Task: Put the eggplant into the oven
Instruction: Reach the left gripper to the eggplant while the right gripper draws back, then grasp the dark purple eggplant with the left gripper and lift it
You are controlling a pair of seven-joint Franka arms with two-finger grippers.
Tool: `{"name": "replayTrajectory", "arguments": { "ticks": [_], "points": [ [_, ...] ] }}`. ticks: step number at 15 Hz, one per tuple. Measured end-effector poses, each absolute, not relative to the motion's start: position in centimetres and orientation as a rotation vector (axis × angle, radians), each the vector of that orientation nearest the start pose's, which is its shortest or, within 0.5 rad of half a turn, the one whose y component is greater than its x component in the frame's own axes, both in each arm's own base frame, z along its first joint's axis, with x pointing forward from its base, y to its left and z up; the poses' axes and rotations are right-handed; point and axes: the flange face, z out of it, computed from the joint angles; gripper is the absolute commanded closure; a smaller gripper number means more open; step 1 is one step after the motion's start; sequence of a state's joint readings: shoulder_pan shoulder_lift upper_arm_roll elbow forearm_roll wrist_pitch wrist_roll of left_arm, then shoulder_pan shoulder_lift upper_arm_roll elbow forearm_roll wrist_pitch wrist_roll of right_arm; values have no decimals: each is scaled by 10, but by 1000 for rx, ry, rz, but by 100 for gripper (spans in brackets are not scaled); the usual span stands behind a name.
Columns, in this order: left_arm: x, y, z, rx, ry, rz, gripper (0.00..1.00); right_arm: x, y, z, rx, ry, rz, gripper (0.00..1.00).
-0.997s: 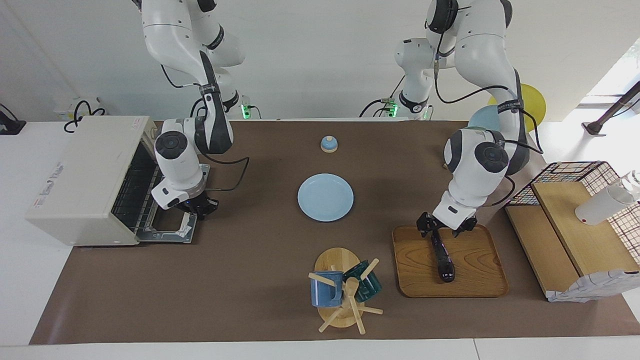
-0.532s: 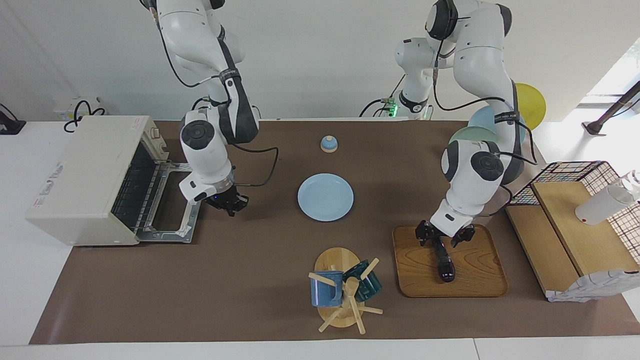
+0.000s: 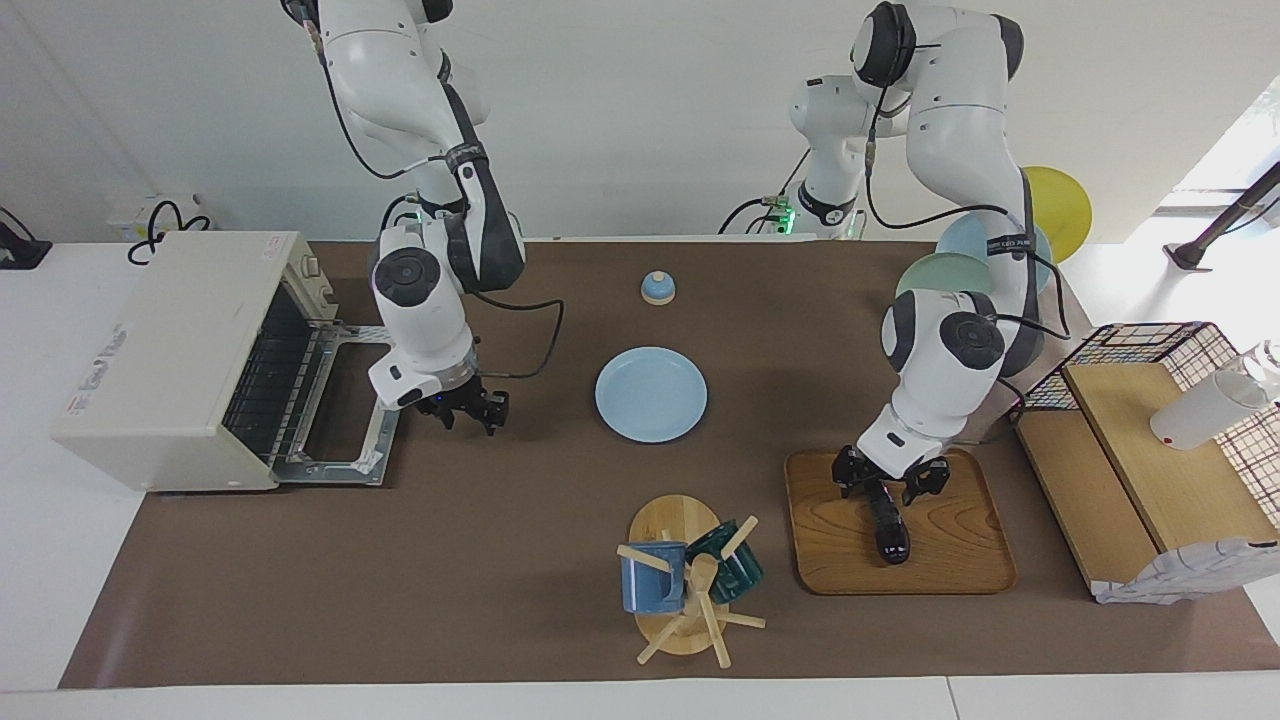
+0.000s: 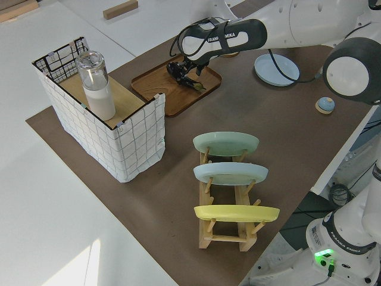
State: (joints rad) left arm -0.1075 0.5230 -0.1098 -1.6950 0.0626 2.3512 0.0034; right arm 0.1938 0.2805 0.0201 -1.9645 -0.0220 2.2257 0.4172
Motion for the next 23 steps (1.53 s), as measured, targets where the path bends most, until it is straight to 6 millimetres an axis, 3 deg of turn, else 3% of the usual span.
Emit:
{"name": "replayTrajectory", "arguments": {
  "ticks": [2, 3, 8, 13, 15, 17, 20, 23],
  "points": [
    [673, -139, 303, -3128, 390, -218, 10, 590, 129, 329, -3145, 296, 25, 0],
    [673, -138, 301, -3128, 391, -215, 20, 590, 129, 329, -3145, 295, 25, 0],
    [674, -132, 300, -3124, 400, -211, 96, 590, 129, 329, -3147, 262, 25, 0],
    [675, -128, 304, -3118, 410, -191, 100, 591, 125, 329, -3151, 223, 26, 0],
    [673, -131, 316, -3134, 390, -142, 100, 591, 125, 329, -3151, 222, 26, 0],
    [663, -139, 356, -3178, 334, -84, 100, 591, 125, 329, -3151, 222, 26, 0],
    [633, -155, 428, -3203, 271, 1, 100, 591, 126, 329, -3151, 222, 26, 0],
    [604, -175, 473, -3255, 239, 70, 100, 590, 126, 329, -3151, 220, 26, 0]
  ]
}}
